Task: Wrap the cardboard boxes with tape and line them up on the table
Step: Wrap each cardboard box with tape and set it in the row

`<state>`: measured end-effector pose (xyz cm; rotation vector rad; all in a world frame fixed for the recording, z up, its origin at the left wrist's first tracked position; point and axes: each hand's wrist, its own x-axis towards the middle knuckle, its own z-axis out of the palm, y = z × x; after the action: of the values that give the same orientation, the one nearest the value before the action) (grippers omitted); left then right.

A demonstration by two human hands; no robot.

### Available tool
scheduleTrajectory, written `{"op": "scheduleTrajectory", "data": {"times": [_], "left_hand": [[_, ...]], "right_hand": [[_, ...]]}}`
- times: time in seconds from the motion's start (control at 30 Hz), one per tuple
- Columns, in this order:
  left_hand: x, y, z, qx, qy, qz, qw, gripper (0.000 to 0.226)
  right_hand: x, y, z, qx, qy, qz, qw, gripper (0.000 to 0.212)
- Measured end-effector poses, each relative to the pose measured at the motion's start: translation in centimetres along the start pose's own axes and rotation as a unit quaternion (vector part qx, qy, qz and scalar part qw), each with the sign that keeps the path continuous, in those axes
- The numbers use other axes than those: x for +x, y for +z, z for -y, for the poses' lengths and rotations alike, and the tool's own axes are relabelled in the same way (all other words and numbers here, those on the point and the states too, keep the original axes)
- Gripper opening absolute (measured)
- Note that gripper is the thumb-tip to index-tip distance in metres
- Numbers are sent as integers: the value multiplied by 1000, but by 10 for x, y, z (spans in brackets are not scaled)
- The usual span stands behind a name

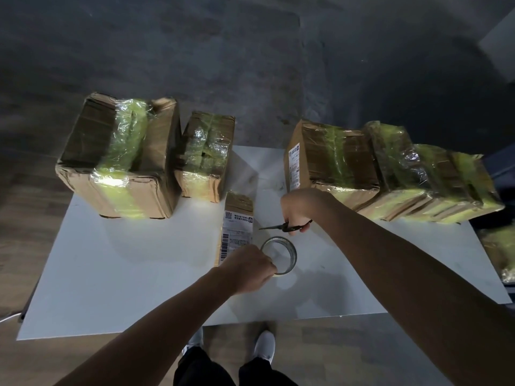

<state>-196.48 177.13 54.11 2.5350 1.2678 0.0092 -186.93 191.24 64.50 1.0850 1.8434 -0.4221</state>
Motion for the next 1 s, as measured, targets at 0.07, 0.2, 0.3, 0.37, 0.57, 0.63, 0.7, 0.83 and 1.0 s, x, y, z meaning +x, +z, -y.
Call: {"op": "scheduleTrajectory", "data": {"times": [0.07, 0.2, 0.3, 0.37, 0.57, 0.63, 0.7, 0.83, 1.0], "left_hand": [[1, -1, -1, -4, 0, 12, 1000, 29], [2, -2, -2, -12, 2, 29, 1000, 26], [4, -4, -3, -7, 1, 33, 999, 26], [5, -3, -4, -3, 0, 35, 999, 26], [3, -2, -3, -13, 7, 18, 1000, 27], [3, -1, -1, -19, 9, 2, 1000, 27], [3, -1, -1, -20, 15, -11, 1000, 27], [3, 2, 0, -28, 27, -23, 999, 26], [2, 8, 0, -15, 24, -38, 999, 26]], "right_hand": [[-2, 4, -3, -10, -9, 7, 1000, 21], [-6, 29, -21, 23, -20, -19, 999, 26], [-11, 44, -45, 85, -4, -34, 996, 36], [-11, 53, -60, 133, 23, -43, 990, 39], [13, 116, -56, 59, 100, -137, 984, 23], [26, 135, -50, 51, 100, -170, 979, 26], [38, 146, -47, 28, 100, -167, 980, 28], [47, 161, -43, -62, 102, -199, 973, 28], [40, 161, -43, 256, 19, -269, 928, 39]]}}
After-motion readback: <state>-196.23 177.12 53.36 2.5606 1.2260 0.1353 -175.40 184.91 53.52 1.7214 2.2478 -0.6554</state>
